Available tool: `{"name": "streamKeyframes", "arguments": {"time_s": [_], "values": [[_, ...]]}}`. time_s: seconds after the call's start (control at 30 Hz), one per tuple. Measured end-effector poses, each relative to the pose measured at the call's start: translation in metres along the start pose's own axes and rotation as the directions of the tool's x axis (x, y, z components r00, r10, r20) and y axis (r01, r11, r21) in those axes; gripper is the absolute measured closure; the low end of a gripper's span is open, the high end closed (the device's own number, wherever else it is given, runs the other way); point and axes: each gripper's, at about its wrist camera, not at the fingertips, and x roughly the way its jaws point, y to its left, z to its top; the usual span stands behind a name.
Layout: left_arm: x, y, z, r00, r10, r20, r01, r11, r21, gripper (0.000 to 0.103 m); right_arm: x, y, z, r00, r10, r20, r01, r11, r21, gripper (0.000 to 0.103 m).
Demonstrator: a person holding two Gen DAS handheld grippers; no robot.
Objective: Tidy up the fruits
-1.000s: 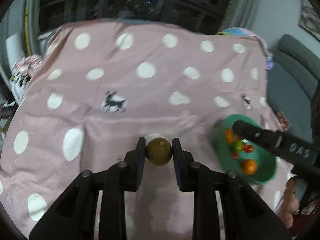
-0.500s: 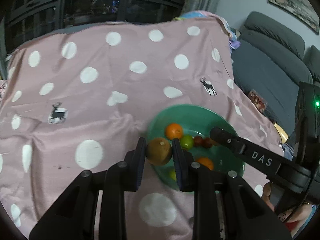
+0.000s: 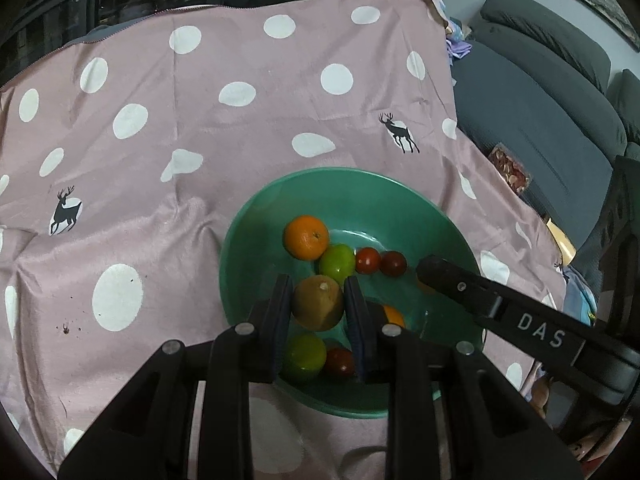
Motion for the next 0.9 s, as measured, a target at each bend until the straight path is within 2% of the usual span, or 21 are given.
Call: {"name": "streamKeyframes", "arguments": {"time_s": [0.1,0.17,0.23,0.3,0.37,0.43,0.6,0.67,0.77,0.9], "values": [[0.0,-0.003,0.0,1.0,0.011,-0.003,-0.011,1.0,0.012,0.074,-0.001,-0.004,0.001,1.0,-0.001,0.003,0.001,1.0,0.013,0.075],[-0.002,-0.003,0.001,1.0,0.014,0.004,-0.014,1.0,0.012,0.057,-0.003,-0.005,0.002,1.0,0.001,0.013,-0.001,1.0,0.019,0.074],[-0.007,-0.003,0.001,1.0,0.009,0.018,-0.01,1.0,0.009,0.046,-0.006,-0.005,0.002,1.0,0.005,0.024,-0.005,1.0,0.014,0.073],[-0.013,-0.003,0.002,0.999,0.012,0.031,-0.012,1.0,0.009,0.039,-0.007,-0.005,0.003,1.0,0.002,0.029,-0.002,1.0,0.01,0.07],[-0.017,-0.003,0.003,0.999,0.025,0.033,-0.025,1.0,0.007,0.028,-0.009,-0.005,0.003,0.999,-0.007,0.038,0.007,1.0,0.008,0.062],[-0.022,-0.003,0.005,0.998,0.043,0.035,-0.044,0.999,0.007,0.02,-0.011,-0.005,0.004,0.999,-0.018,0.048,0.017,1.0,0.004,0.061],[-0.038,0.0,0.006,0.995,0.076,0.068,-0.075,0.997,-0.015,0.017,-0.018,-0.004,0.004,0.997,-0.029,0.069,0.03,0.999,-0.014,0.059],[-0.043,0.0,0.007,0.993,0.087,0.074,-0.088,0.996,-0.002,0.013,-0.021,-0.002,0.004,0.997,-0.028,0.078,0.03,0.999,-0.026,0.057],[-0.047,0.0,0.005,0.994,0.075,0.084,-0.075,0.997,-0.006,0.006,-0.024,0.0,0.003,0.996,-0.03,0.088,0.034,0.999,-0.035,0.053],[-0.049,0.0,0.005,0.994,0.074,0.083,-0.074,0.997,-0.009,0.005,-0.023,0.0,0.003,0.996,-0.028,0.087,0.032,0.998,-0.045,0.053]]}}
